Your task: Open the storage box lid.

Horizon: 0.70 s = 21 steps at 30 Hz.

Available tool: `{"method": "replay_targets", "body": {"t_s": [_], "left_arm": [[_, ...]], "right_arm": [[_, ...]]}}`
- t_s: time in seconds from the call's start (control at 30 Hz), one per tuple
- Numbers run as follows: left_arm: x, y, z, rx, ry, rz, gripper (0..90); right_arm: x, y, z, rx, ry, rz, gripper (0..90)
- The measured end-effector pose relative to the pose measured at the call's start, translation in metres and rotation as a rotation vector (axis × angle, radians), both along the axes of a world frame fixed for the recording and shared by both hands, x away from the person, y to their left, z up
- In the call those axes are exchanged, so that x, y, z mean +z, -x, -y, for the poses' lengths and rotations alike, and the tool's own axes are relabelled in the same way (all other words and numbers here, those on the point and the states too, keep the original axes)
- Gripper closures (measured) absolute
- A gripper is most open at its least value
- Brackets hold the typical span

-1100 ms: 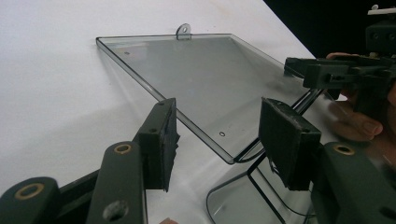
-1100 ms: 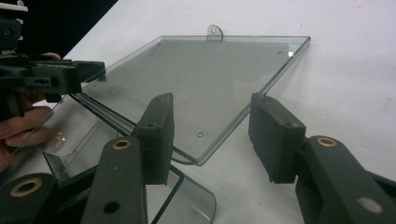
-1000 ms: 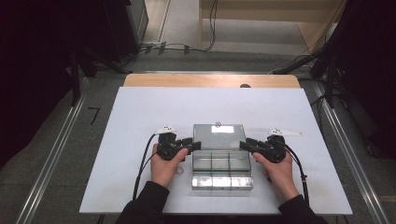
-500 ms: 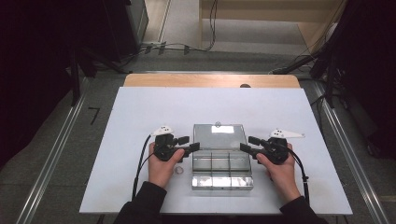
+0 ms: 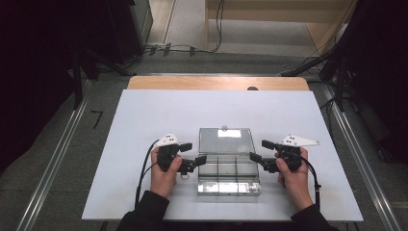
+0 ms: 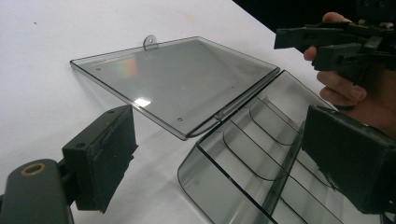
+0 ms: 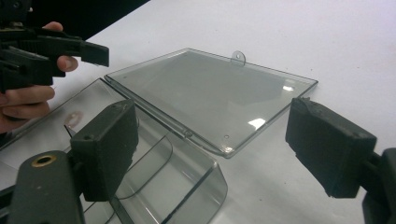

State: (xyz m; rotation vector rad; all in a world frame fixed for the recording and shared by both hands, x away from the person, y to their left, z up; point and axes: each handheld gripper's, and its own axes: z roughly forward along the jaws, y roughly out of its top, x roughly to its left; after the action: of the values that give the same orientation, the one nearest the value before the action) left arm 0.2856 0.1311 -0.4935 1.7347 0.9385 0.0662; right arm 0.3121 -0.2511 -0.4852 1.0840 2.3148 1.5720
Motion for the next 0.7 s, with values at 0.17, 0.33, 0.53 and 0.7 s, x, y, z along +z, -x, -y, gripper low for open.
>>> {"method": "replay_targets", "body": {"t_s": [0.17, 0.33, 0.53, 0.7], "left_arm": [[0.002, 0.005, -0.001, -0.027, 0.005, 0.022, 4.6], [0.003, 0.01, -0.005, -0.03, -0.002, 0.035, 2.7], [0.003, 0.016, -0.01, -0.05, 0.0, 0.043, 1.9], [0.002, 0.019, -0.012, -0.06, -0.006, 0.048, 1.5]], "right_arm": [[0.001, 0.004, 0.005, 0.003, -0.002, 0.007, 13.1], [0.001, 0.008, 0.009, 0.009, 0.018, 0.027, 8.9], [0.001, 0.013, 0.013, 0.018, 0.013, 0.041, 8.1], [0.0, 0.017, 0.018, 0.022, 0.011, 0.046, 5.2]]}}
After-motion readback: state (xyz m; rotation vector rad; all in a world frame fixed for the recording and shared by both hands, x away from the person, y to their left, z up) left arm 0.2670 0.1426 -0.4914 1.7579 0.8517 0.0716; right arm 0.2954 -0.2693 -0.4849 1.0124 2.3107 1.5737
